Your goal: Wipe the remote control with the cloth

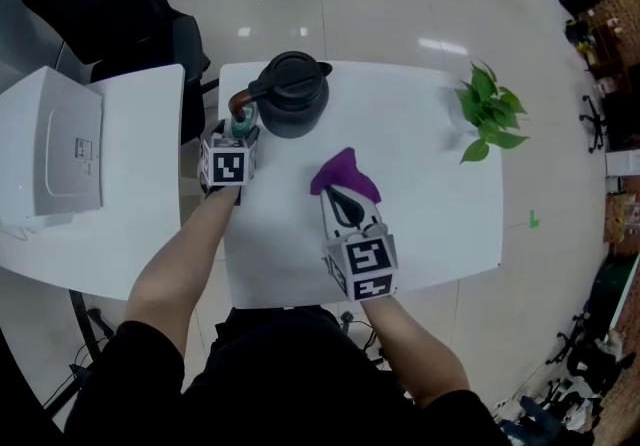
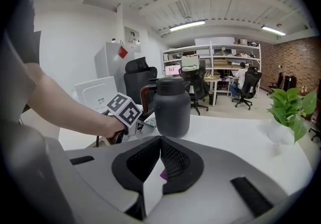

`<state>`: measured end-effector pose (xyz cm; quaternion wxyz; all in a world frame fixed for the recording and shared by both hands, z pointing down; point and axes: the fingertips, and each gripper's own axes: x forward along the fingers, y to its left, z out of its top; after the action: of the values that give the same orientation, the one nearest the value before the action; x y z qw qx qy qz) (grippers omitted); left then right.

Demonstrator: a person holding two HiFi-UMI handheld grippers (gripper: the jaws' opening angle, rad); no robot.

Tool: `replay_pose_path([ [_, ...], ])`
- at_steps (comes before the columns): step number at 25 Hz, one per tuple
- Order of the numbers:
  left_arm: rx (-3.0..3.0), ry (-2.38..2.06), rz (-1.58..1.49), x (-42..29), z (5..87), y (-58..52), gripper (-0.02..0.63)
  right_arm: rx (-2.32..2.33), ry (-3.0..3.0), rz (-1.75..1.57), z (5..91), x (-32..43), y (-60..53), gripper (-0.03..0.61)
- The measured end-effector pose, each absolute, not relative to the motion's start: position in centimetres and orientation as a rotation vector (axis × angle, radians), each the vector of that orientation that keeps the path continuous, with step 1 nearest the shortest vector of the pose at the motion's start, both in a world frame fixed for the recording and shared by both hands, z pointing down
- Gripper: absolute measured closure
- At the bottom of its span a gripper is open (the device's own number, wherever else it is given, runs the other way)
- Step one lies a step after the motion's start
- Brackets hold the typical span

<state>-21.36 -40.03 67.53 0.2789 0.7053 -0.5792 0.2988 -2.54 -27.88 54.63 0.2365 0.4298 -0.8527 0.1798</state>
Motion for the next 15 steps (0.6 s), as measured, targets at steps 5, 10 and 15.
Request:
replay_pose_path([
  [5,1.900,-1.527,0.789,-20.9,68.8,-40.2,0.312,1.194,-2.322,0.511,55.4,-2.1,-28.9,0.558],
  [10,1.920,-1.547,0.815,-20.8,68.2,-40.0,0.356,1.210,-2.310,0.519,55.8,-1.6,-29.6,0.558],
  [15,1.962,-1.499,0.796,-19.8,67.6,-38.8,0.357,1.212,-2.302,0.512,55.6,-1.4,-29.8,0.558],
])
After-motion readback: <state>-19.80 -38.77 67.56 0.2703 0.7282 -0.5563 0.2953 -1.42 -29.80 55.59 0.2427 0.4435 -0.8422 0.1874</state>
